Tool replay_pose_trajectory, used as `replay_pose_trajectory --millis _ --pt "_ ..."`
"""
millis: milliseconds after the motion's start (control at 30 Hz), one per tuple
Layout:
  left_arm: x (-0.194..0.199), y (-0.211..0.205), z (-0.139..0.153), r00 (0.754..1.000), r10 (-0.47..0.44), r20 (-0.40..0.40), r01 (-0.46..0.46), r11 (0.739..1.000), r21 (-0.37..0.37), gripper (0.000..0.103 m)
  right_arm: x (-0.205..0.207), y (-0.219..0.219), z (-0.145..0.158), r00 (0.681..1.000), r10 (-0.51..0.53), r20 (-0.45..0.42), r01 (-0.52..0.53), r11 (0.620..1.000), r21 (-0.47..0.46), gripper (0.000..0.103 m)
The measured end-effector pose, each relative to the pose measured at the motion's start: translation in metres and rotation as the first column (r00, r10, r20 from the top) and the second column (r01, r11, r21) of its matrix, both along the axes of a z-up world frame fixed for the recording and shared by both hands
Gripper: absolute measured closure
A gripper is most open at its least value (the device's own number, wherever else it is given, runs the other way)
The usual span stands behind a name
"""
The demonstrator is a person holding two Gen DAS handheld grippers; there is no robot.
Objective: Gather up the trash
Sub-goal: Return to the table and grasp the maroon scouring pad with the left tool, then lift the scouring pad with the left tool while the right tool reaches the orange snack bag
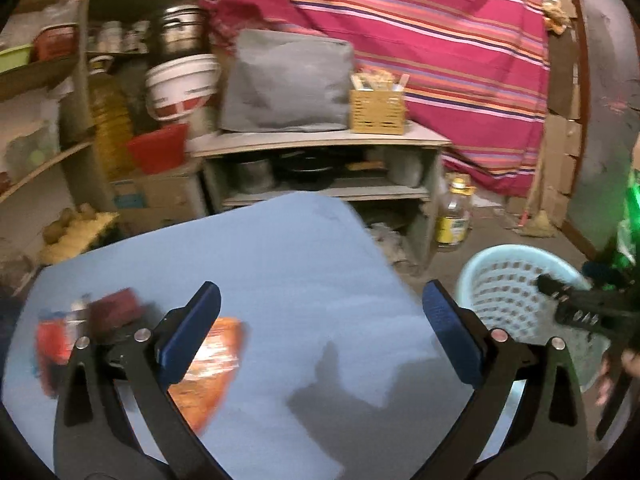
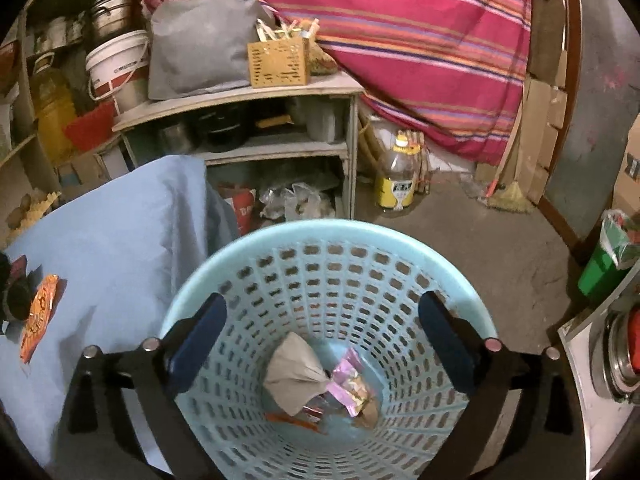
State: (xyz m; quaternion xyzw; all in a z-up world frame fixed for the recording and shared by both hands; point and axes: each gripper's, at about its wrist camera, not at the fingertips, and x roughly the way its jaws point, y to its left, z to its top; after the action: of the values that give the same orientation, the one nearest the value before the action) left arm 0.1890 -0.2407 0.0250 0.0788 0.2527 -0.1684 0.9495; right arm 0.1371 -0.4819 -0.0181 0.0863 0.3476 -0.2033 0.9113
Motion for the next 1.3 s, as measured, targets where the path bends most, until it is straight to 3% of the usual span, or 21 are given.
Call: replay_pose_trajectory --millis 200,367,533,733,1033,1167,1300 --pt "0.010 0.083 -0.006 0.993 0.120 -0.008 -0.119 0.993 0.024 0.005 0.016 0.049 0.012 0.998 0.056 0.033 -0.055 0.998 -0.018 0.007" --pt "0.020 0.151 -0.014 0.972 0.236 0.019 -0.237 0.969 0.067 0.005 0.024 0.088 0.021 0.992 0.093 0.083 -0.093 0.996 -0.004 0.007" --pt "0.027 0.206 -0.021 0.950 0.312 0.003 -0.312 0.949 0.033 0.005 0.025 0.123 0.021 0.984 0.127 0.124 -0.134 0.990 0.047 0.007" --pt "0.036 0.256 -0.026 0.929 0.369 0.015 -0.369 0.929 0.018 0.005 0.027 0.165 0.021 0.975 0.163 0.152 -0.162 0.987 -0.021 0.007" --pt "0.069 0.315 -0.061 0.902 0.396 -0.176 -0.405 0.914 -0.022 0.006 0.054 0.215 0.012 0.962 0.237 0.134 -0.237 0.971 -0.017 0.007" --pt "0.083 0.328 -0.077 0.894 0.374 -0.246 -0.392 0.920 -0.028 0.027 0.063 0.230 0.007 0.959 0.254 0.123 -0.256 0.967 -0.001 0.007" --pt "0.088 0.330 -0.089 0.888 0.369 -0.275 -0.384 0.923 -0.003 0.030 0.071 0.243 0.002 0.955 0.272 0.118 -0.277 0.961 0.024 0.007"
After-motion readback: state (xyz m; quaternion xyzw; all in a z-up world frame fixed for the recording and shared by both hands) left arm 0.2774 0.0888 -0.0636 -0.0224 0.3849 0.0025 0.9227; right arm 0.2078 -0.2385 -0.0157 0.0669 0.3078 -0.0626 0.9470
